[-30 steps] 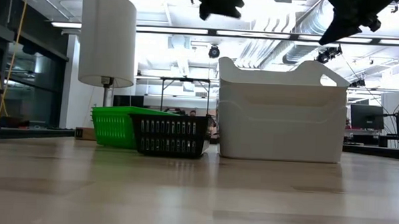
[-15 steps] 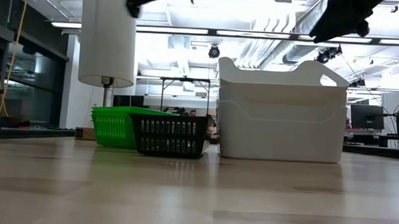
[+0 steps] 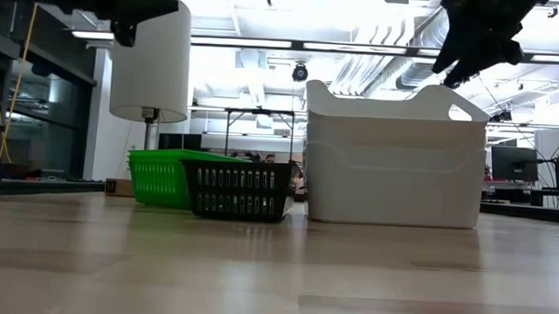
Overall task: Stack baskets by color
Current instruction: Stack the left white bin on the right white bin
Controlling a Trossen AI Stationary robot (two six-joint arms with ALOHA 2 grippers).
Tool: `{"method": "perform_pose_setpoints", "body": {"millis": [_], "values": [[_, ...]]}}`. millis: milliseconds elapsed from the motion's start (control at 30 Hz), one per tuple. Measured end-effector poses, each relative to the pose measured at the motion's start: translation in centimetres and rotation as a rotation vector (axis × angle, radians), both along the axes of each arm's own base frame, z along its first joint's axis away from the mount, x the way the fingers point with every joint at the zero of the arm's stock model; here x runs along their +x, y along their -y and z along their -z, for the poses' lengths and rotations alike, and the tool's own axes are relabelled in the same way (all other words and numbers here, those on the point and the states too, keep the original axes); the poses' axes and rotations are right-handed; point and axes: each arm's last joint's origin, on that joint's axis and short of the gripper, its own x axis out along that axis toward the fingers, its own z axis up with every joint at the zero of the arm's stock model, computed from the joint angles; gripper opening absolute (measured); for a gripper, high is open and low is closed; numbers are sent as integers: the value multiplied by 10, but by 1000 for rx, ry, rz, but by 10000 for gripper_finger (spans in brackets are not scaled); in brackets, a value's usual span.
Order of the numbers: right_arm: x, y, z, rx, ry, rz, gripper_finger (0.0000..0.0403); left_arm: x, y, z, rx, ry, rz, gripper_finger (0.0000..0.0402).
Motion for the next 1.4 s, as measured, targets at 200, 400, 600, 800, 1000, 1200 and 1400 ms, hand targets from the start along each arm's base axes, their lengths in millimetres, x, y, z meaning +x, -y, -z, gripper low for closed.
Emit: {"method": "perform_pose_setpoints", "body": {"millis": [200,400,600,800,1000,1200,1400], "values": [[20,-14,7,83,-53,-16,201,-4,0,20,-46,-9,0,1],[40,-27,17,28,-213,58,201,-4,0,25,-58,-3,-1,0],[54,-30,20,-76,-287,148,201,-4,0,25,-44,-7,0,0],[63,-32,28,-78,-312,130,179,-4,0,26,-44,-16,8,0],[65,-32,29,-94,-311,143,83,-4,0,27,-46,-25,8,0],[63,-32,25,-106,-322,129,12,-4,0,27,-51,-30,8,0],[66,-32,-1,-135,-299,98,3,-4,0,28,-52,-39,8,0]]}}
